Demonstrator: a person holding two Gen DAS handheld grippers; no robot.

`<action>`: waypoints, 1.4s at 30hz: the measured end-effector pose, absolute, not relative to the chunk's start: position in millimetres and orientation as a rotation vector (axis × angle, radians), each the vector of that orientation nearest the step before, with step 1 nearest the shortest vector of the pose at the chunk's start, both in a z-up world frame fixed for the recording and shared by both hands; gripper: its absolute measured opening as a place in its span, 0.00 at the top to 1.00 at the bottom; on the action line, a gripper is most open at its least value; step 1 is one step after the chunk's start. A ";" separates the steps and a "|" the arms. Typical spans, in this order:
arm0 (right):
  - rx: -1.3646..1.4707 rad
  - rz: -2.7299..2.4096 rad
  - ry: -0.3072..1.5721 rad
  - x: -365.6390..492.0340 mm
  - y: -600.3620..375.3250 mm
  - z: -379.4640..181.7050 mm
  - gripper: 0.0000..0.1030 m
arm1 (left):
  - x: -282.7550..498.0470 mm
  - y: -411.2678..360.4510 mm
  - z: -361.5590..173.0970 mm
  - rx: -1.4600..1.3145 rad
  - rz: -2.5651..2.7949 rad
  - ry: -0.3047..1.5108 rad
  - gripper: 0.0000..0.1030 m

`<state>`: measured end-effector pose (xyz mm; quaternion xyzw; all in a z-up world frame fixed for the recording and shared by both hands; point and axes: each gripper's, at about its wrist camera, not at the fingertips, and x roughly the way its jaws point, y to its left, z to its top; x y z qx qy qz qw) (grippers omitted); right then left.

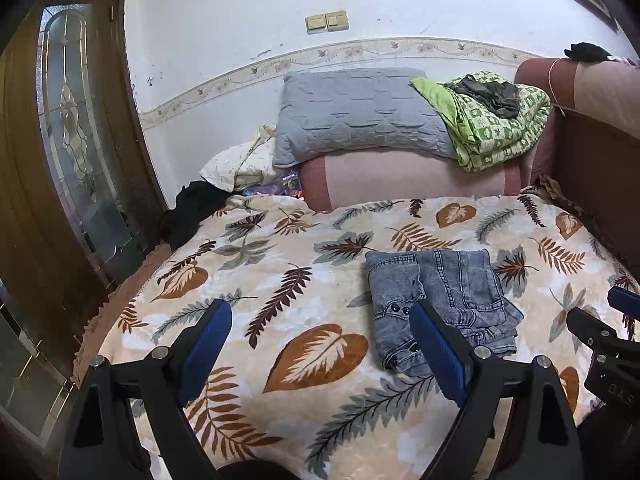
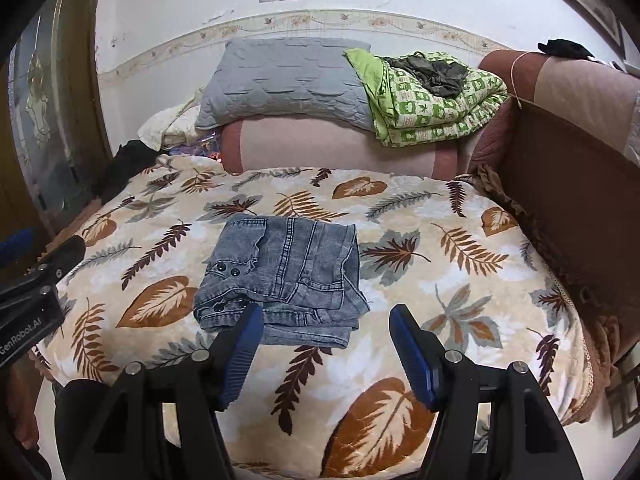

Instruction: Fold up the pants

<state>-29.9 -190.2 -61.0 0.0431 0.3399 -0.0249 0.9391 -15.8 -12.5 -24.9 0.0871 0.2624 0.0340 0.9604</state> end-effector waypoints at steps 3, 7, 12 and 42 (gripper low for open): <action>0.085 -0.051 0.694 -29.8 -190.0 -60.8 0.33 | -18.2 -13.9 -23.6 0.183 0.074 0.519 0.12; 0.085 -0.053 0.694 -29.9 -189.6 -60.0 0.33 | -19.2 -15.3 -22.9 0.188 0.076 0.512 0.12; 0.084 -0.053 0.691 -28.8 -190.7 -58.0 0.33 | -18.6 -16.1 -23.4 0.188 0.081 0.519 0.12; 0.097 -0.074 0.636 -28.5 -199.6 -56.8 0.33 | -13.3 -16.3 -26.5 0.155 0.085 0.517 0.12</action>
